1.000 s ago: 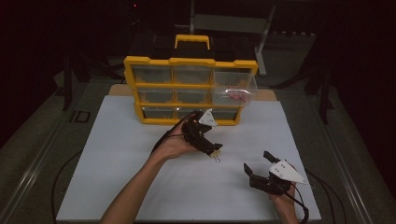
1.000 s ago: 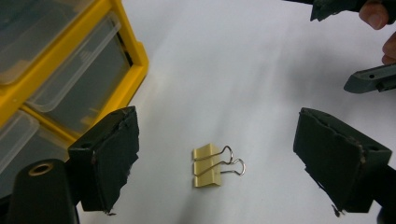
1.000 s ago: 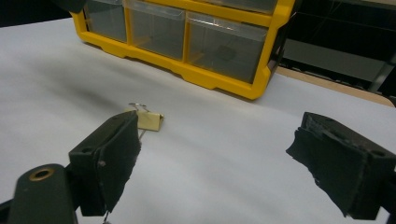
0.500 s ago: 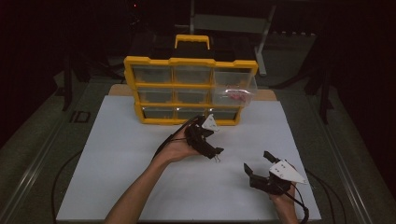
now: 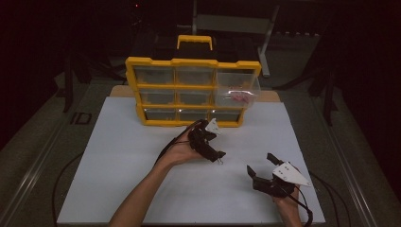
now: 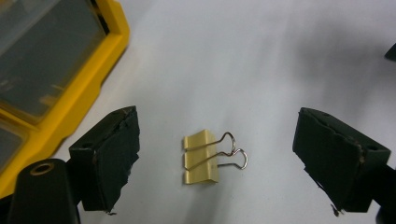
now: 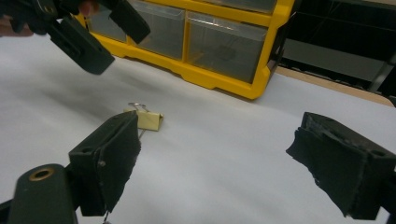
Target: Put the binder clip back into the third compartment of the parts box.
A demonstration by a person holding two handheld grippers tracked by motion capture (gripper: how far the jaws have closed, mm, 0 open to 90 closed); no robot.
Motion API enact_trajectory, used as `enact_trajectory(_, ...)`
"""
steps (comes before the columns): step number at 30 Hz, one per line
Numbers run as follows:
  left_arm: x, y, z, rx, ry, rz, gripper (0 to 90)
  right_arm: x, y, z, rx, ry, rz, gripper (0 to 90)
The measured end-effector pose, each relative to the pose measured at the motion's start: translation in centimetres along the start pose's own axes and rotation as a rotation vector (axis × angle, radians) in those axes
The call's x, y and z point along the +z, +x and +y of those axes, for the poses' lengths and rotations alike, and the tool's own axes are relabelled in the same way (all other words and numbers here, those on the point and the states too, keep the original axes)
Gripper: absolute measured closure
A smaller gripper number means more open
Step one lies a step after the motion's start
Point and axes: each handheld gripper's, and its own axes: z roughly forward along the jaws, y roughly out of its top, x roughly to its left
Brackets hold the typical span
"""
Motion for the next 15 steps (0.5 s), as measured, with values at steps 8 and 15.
enact_trajectory(8,1.2,0.0,-0.5,-0.006,0.025,-0.010,16.0,0.0,0.0,0.0,0.001,0.000,0.000,13.1)
enact_trajectory(15,2.3,0.0,-1.1,-0.027,0.044,-0.011,18.8,0.0,0.0,0.0,0.000,0.000,-0.002,13.1)
